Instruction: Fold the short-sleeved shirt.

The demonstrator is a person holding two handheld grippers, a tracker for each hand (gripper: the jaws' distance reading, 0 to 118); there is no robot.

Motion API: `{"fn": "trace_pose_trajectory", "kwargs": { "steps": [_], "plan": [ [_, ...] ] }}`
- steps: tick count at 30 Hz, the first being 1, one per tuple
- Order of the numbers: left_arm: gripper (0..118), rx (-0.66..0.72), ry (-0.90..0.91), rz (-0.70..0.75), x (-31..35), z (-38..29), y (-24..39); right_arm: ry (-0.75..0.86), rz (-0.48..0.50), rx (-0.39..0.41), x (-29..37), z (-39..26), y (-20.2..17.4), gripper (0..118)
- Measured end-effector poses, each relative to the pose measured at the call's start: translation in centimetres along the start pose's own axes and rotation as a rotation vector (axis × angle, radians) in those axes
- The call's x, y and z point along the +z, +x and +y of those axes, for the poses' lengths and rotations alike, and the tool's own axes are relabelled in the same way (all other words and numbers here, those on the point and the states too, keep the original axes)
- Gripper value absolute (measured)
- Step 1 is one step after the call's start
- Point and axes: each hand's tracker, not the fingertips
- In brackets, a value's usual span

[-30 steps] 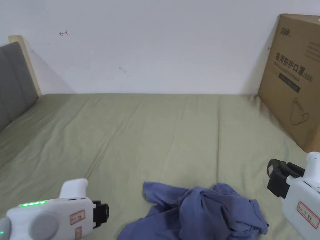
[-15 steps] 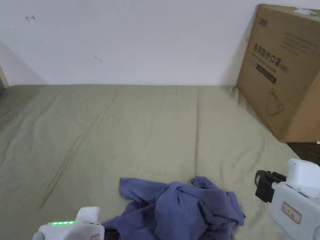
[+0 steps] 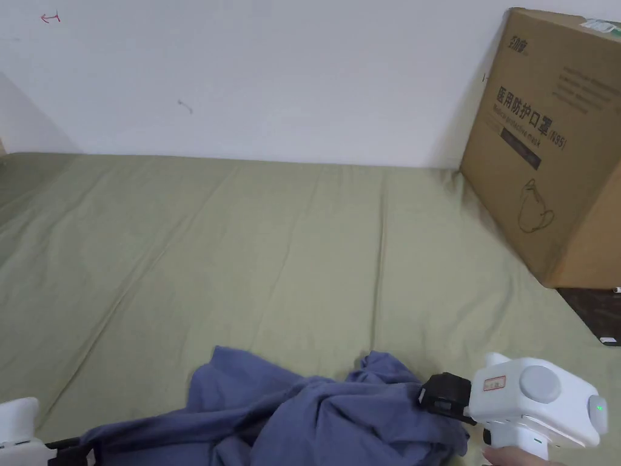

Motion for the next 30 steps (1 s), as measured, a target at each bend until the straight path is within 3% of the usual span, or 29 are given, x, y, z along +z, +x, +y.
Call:
{"fn": "trace_pose_trajectory", "kwargs": {
  "steps": [1, 3, 4, 5, 6, 7, 10, 13, 18, 20, 24, 30],
  "plan": [
    [6, 0.016, -0.004, 0.004, -0.1, 0.0, -0.4, -0.01, -0.007, -0.001, -0.6, 0.1, 0.1, 91],
    [6, 0.035, -0.004, 0.006, 0.3, -0.4, 0.0, -0.017, 0.002, 0.035, -1.0, 0.2, -0.1, 89],
    [6, 0.035, -0.003, 0.006, 0.4, -0.5, -0.1, 0.016, -0.029, 0.099, -0.4, 0.1, -0.6, 85],
    [6, 0.031, -0.003, 0.008, 0.5, -0.5, 0.0, 0.053, -0.024, 0.157, 0.4, 0.0, -1.0, 70],
    [6, 0.019, 0.005, 0.014, 0.9, -0.4, 0.3, 0.08, -0.009, 0.209, 1.3, -0.1, -1.4, 41],
    [6, 0.011, 0.016, 0.017, 1.2, -0.3, 0.3, 0.094, 0.003, 0.228, 2.3, -0.3, -1.9, 3],
    [6, 0.008, 0.067, 0.013, 2.8, 1.1, 0.1, 0.143, 0.058, 0.247, 5.7, -0.5, -1.5, 3],
    [6, -0.003, 0.128, 0.015, 5.4, 3.3, -0.2, 0.25, 0.022, 0.281, 10.8, 0.1, -1.0, 3],
    [6, -0.059, 0.241, -0.013, 10.2, 8.4, -1.0, 0.353, 0.057, 0.249, 19.1, 2.0, 0.6, 3],
    [6, -0.092, 0.299, -0.048, 12.7, 10.3, 0.0, 0.405, 0.093, 0.251, 23.0, 2.0, -0.8, 3],
    [6, -0.186, 0.398, -0.073, 16.7, 13.7, 1.7, 0.498, 0.074, 0.29, 28.5, 3.0, -3.5, 3],
    [6, -0.192, 0.464, -0.128, 20.3, 19.1, 3.9, 0.625, 0.082, 0.318, 34.9, 6.7, -7.2, 3]
  ]
}}
